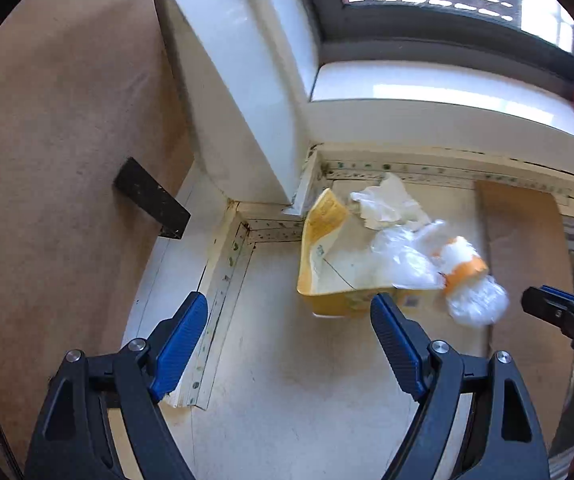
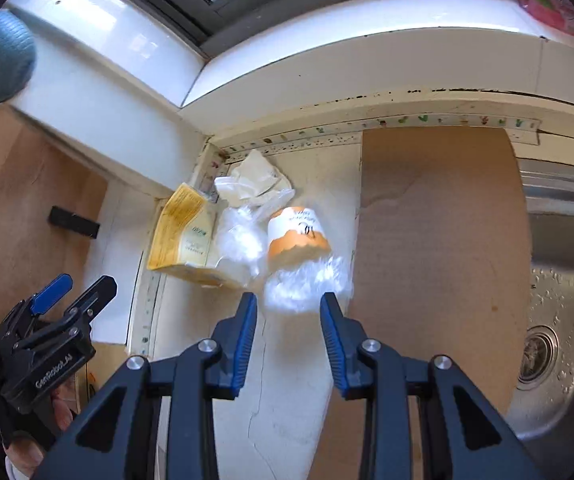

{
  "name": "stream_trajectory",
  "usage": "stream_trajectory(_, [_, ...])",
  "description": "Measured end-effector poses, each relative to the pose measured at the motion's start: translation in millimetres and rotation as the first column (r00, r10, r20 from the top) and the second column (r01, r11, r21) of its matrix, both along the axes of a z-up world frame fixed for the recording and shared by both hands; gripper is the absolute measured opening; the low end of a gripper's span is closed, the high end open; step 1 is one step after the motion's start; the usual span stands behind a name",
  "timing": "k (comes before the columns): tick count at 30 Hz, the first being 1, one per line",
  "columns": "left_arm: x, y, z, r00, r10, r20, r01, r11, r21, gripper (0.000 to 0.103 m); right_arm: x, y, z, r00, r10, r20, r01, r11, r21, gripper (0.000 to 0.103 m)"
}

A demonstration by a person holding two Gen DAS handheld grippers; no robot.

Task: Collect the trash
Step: 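Grasp yellow carton with left tool while right tool grasps orange cake cup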

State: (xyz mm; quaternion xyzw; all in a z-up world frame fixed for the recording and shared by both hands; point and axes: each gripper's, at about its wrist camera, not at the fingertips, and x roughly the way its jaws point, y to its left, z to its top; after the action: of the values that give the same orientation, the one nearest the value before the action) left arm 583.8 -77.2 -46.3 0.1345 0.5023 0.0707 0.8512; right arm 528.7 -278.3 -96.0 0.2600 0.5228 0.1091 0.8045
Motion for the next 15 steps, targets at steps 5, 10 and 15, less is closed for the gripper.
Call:
stream_trajectory(5, [34.6,15.6,-23.6,0.995,0.073,-0.067,-0.077,0.996,-0.051,0.082,27.4,-4.1,-16.0,1.000,-0.009,-0.014,0.010,0.999,0.033,0.033])
stream_trajectory(10, [57.0,21.7,-42.3,0.990,0.105,-0.096,-0.111,0.992,-0.053,0.082,49.0,-0.7,-27.0,1.000,-0.005,-0.015,0.006,1.000,0.027,0.035])
stream_trajectory(15, [77.1,31.1,-70.0,0.978,0.128,-0.162,-0.142,0.987,-0.079,0.081,68.5,5.9,-39.5,0.999,0.019,-0.035,-0.019,1.000,0.000,0.048])
